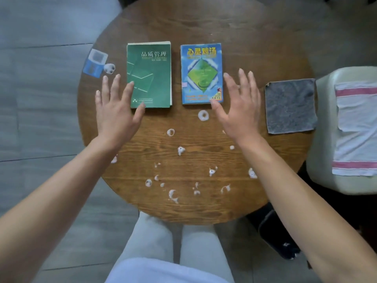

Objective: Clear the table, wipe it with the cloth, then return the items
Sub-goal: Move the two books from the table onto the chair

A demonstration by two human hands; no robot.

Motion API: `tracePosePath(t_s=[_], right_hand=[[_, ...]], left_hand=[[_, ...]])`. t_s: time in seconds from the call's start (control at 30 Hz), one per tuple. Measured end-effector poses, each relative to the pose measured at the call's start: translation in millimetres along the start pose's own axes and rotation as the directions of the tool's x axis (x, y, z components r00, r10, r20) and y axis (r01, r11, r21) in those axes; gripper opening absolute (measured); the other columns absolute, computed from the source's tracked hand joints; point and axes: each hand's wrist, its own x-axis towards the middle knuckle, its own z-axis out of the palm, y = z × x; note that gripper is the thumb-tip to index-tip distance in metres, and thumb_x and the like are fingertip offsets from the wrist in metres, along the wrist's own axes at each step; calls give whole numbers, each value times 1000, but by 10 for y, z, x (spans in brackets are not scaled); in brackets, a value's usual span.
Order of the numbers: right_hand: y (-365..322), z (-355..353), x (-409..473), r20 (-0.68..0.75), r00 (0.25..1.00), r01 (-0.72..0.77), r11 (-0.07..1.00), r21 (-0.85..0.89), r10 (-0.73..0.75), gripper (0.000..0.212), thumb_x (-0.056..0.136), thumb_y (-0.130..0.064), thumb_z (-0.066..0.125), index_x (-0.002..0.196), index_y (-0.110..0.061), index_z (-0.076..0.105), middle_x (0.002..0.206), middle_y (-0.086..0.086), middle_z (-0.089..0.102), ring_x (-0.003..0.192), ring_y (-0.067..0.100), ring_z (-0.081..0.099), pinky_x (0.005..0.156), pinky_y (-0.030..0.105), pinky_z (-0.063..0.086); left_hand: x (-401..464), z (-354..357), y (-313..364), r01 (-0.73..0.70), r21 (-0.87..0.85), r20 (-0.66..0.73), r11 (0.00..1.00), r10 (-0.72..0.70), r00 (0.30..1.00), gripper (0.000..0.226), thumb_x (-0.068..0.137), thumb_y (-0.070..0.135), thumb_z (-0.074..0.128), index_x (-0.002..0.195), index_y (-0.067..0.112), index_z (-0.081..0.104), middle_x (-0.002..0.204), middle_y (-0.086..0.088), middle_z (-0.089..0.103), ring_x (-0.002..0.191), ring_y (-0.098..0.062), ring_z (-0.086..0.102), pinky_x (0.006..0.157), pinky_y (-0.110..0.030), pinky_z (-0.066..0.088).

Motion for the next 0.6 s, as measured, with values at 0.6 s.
tracePosePath(t_s=[0.6], right_hand=[[-116, 682, 1163, 198, 967, -156, 986, -52, 164, 73, 94, -61, 47, 158, -27, 37, 170, 13, 24, 159, 33, 15, 125, 50, 20]], left_hand=[[1170, 408, -361, -34, -27, 151, 999, 38, 988, 63, 103, 53, 44, 158, 23, 36, 171, -13, 17, 159, -36, 6, 127, -57, 14]])
